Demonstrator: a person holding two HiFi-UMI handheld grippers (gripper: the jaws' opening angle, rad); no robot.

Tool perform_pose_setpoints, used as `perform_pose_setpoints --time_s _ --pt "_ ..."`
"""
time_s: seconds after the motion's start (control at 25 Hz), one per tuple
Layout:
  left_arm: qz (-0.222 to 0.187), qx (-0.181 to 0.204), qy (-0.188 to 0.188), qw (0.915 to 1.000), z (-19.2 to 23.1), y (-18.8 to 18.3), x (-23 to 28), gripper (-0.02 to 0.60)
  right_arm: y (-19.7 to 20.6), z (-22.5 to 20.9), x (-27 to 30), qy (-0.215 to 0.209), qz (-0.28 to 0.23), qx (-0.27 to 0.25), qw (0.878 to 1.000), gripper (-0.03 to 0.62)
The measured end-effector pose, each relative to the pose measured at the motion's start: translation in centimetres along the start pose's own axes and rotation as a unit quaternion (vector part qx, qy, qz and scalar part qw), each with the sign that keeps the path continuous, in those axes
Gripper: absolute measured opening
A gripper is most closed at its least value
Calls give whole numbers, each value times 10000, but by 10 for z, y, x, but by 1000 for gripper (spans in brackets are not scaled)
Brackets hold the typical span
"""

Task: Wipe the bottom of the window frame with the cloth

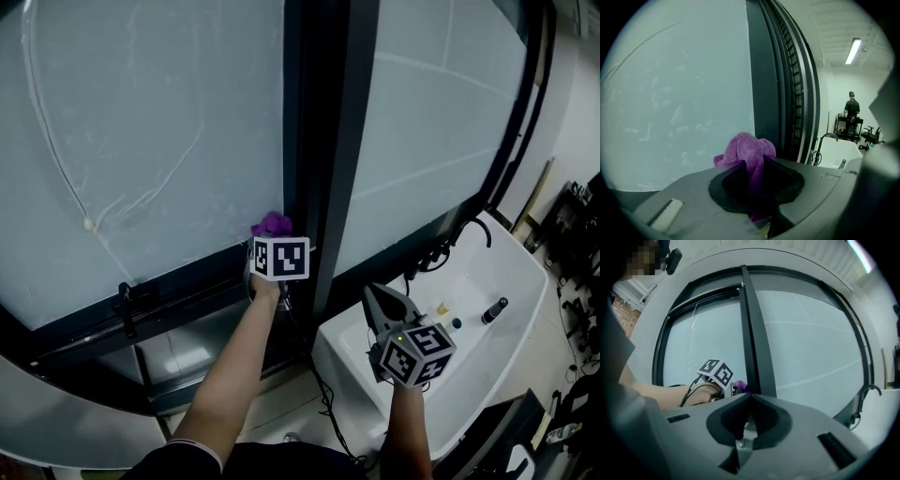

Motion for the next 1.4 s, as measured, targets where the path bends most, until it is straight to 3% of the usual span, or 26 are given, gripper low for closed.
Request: perform_pose_setpoints --time_s 0.24,0.6,0.96,1.4 --pt "-43 134 162 9998 -5 -1 2 81 7 -2 -9 89 -1 101 9999 14" --pt "-136 -36 953 9953 -15 10 -14 83 -3 17 -22 65 -120 3 9999 14" --pt "-352 278 1396 9892 -32 27 -63 83 -9 27 -46 182 -212 -41 9996 14" --pt "-1050 316 1347 9848 9 19 -156 83 -13 86 -20 -364 -269 -84 9989 14"
Point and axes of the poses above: the fingertips, and each gripper's own axes: x forward along the fingers, z to its left, y out of its underside, the point moved 8 cm from there along -x, backward along the fingers, and after that the axes turned 5 degrees about -z, right-handed, at the moved point
